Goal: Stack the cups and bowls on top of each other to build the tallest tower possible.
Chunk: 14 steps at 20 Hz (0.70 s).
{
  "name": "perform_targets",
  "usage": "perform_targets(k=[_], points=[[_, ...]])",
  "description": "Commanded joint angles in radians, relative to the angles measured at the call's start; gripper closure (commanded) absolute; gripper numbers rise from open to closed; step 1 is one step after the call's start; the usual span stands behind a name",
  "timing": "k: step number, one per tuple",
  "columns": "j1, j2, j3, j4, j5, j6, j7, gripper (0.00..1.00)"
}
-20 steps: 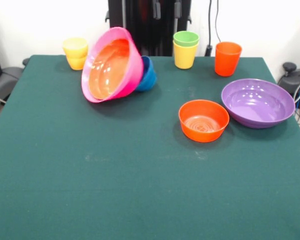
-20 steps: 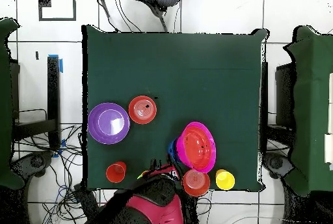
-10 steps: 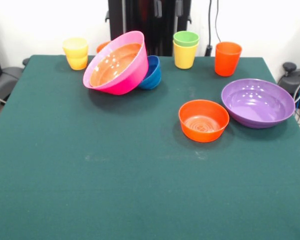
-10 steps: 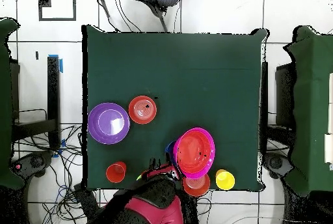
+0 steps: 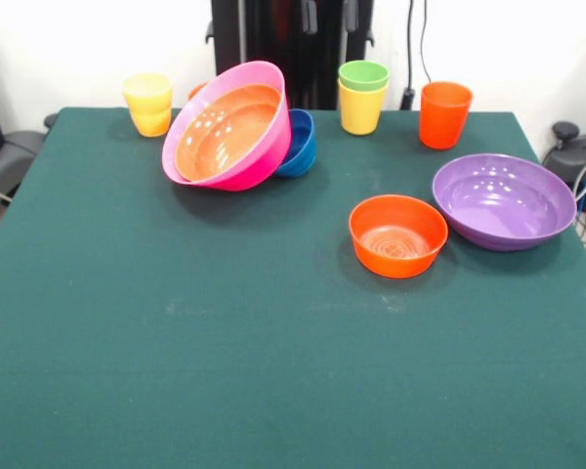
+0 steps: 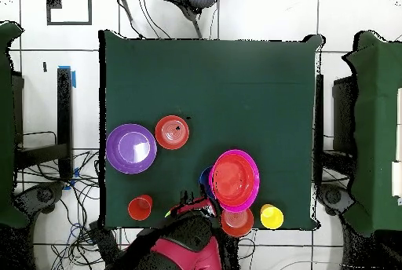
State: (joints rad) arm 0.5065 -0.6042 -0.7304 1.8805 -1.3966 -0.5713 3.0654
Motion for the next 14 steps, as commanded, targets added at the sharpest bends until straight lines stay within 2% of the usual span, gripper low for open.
perform_targets(k=[1,8,14], points=[[-0.015,0.017,0.142,-0.009,0.044,0.097,-0.331,0.00],[-0.039,0.031,0.148,-0.010,0.038,0.099,-0.363,0.00],[-0.069,0.039,0.168,-0.010,-0.011,0.063,-0.358,0.00]])
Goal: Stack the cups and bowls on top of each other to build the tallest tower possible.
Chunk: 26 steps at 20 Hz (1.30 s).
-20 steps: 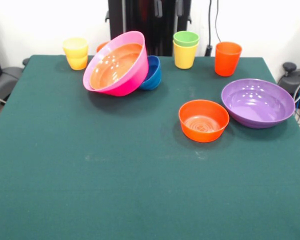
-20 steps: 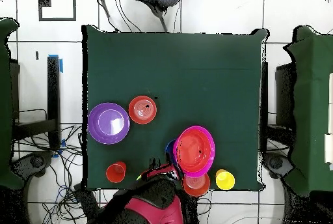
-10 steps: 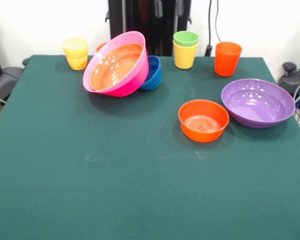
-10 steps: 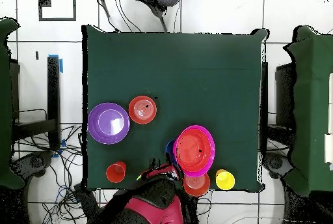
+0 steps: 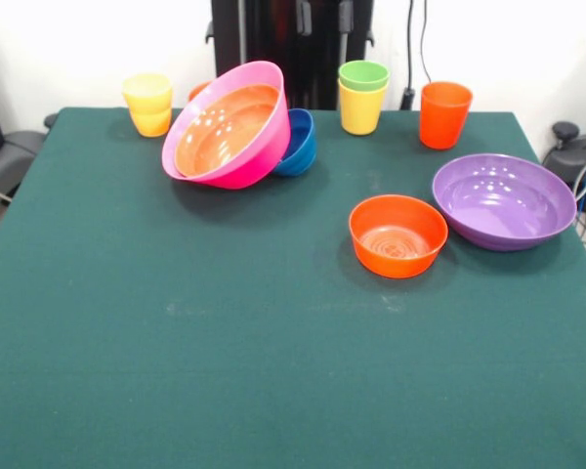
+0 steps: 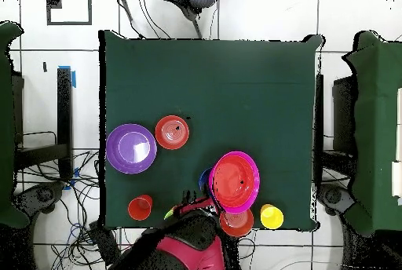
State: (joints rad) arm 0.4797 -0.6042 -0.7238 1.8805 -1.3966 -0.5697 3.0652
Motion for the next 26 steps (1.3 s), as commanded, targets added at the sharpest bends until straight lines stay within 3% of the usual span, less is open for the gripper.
perform_targets(k=[1,12,17,26], points=[[-0.055,0.041,0.166,-0.010,-0.015,0.055,-0.366,0.00],[-0.148,0.064,0.221,-0.006,-0.052,0.019,-0.407,0.00],[-0.122,0.125,0.235,-0.023,-0.134,0.046,-0.294,0.00],[-0.119,0.156,0.249,-0.025,-0.141,0.074,-0.280,0.00]])
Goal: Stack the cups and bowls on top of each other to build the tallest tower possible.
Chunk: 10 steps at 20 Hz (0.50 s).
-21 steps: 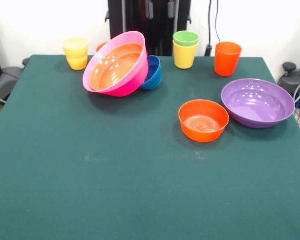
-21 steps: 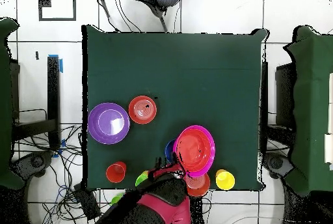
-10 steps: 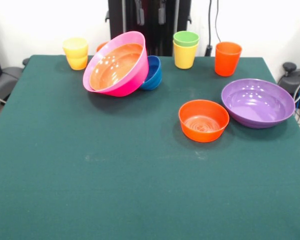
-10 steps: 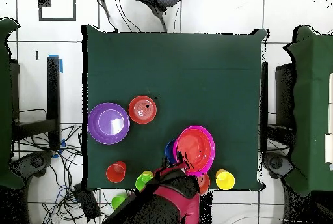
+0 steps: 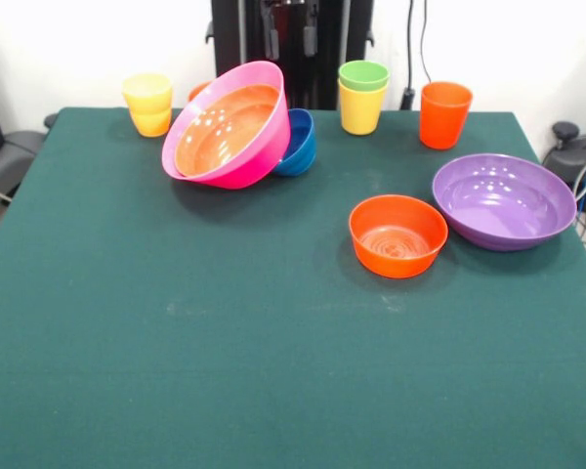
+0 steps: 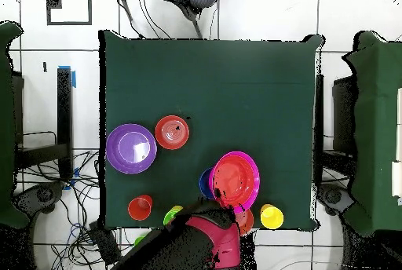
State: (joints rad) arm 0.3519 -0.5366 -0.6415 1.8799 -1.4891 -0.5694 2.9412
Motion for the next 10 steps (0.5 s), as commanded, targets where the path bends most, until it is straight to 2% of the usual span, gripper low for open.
perform_targets(k=[1,5,10], points=[[0.011,0.091,0.166,-0.025,-0.048,0.079,-0.157,0.00],[0.033,0.107,0.147,-0.037,-0.069,0.104,-0.143,0.00],[0.032,0.113,0.144,-0.039,-0.057,0.110,-0.160,0.00]])
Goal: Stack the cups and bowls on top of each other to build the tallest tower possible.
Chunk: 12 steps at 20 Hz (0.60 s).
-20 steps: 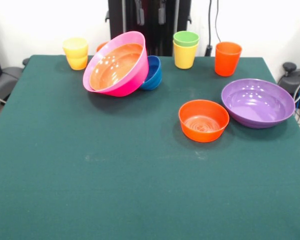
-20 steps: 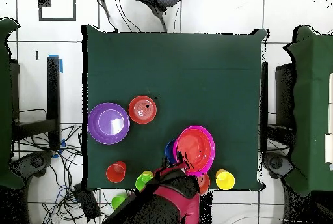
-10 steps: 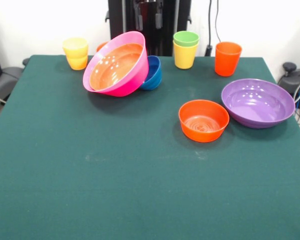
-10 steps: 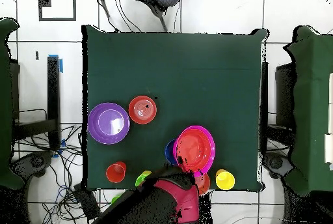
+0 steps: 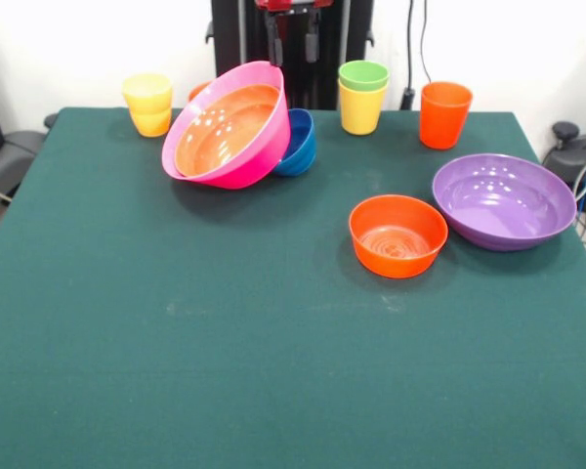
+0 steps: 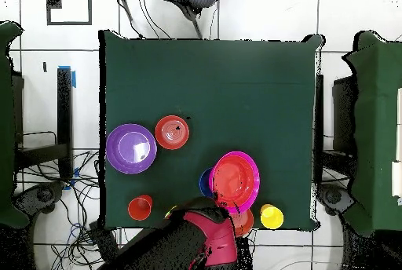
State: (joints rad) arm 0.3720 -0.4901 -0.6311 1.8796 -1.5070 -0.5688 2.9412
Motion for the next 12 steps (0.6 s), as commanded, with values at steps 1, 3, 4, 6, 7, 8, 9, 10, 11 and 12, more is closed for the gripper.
perform_targets(k=[1,3,4,6,7,8,9,10,11,12], points=[[0.012,0.067,0.132,-0.041,-0.038,0.111,-0.161,0.00],[0.010,0.065,0.130,-0.041,-0.031,0.115,-0.174,0.00],[0.007,0.063,0.130,-0.039,-0.023,0.118,-0.188,0.00],[0.004,0.063,0.127,-0.039,-0.016,0.125,-0.205,0.00],[0.005,0.064,0.124,-0.042,-0.012,0.137,-0.217,0.00],[-0.001,0.061,0.125,-0.040,-0.002,0.144,-0.238,0.00],[-0.005,0.055,0.123,-0.040,0.005,0.150,-0.251,0.00],[-0.007,0.052,0.124,-0.039,0.011,0.157,-0.262,0.00],[-0.011,0.047,0.123,-0.040,0.018,0.165,-0.277,0.00],[-0.010,0.044,0.123,-0.040,0.021,0.171,-0.280,0.00]])
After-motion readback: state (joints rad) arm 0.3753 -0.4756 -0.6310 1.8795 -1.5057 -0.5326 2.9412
